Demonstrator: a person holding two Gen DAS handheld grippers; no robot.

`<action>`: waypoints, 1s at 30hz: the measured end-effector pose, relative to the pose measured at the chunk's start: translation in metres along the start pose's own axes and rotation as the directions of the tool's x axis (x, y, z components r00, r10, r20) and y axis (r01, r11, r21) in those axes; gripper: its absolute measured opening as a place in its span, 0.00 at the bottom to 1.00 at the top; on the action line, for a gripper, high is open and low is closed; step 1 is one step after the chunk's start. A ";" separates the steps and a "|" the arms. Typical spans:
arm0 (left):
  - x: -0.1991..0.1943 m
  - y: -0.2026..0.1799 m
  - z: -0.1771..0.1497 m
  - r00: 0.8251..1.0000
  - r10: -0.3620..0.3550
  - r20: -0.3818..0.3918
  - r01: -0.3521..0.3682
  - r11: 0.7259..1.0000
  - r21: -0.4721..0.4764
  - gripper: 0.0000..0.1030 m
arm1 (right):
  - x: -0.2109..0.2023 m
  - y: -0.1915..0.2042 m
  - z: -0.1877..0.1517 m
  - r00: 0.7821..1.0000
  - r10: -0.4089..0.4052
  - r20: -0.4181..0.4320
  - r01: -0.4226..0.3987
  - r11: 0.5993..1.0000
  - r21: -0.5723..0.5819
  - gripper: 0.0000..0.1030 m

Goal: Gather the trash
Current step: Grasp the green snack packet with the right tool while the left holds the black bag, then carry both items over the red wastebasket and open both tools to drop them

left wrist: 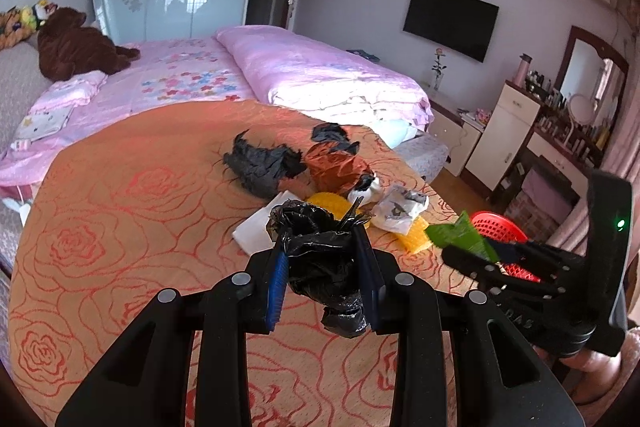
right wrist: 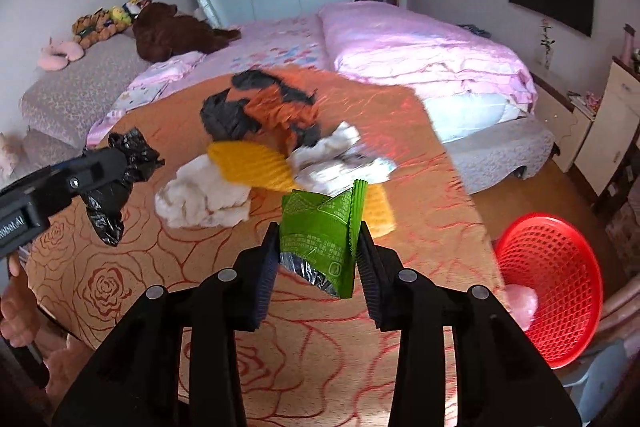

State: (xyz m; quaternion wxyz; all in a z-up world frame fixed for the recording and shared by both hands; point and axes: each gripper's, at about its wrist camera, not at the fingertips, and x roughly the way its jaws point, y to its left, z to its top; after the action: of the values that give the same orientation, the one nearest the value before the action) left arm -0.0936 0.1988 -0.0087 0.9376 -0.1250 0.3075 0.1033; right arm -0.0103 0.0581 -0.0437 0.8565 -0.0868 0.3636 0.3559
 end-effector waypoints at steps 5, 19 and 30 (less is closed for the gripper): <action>0.005 -0.018 0.011 1.000 -0.008 0.014 0.007 0.999 0.045 0.29 | -0.013 -0.019 0.008 0.999 -0.039 0.032 0.038 0.999 0.033 0.36; 0.041 -0.097 0.051 0.993 -0.119 0.013 0.116 0.980 0.160 0.29 | -0.052 -0.091 0.019 0.971 -0.215 0.106 0.199 0.970 0.142 0.36; 0.066 -0.162 0.057 0.976 -0.215 -0.029 0.215 0.948 0.232 0.29 | -0.083 -0.148 0.012 0.937 -0.323 0.136 0.283 0.926 0.249 0.36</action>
State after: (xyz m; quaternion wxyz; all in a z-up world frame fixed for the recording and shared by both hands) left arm 0.0342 0.0703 0.0236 0.9509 -0.0464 0.3037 -0.0367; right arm 0.0565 -0.0908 0.0052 0.9341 -0.0129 0.3071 0.1815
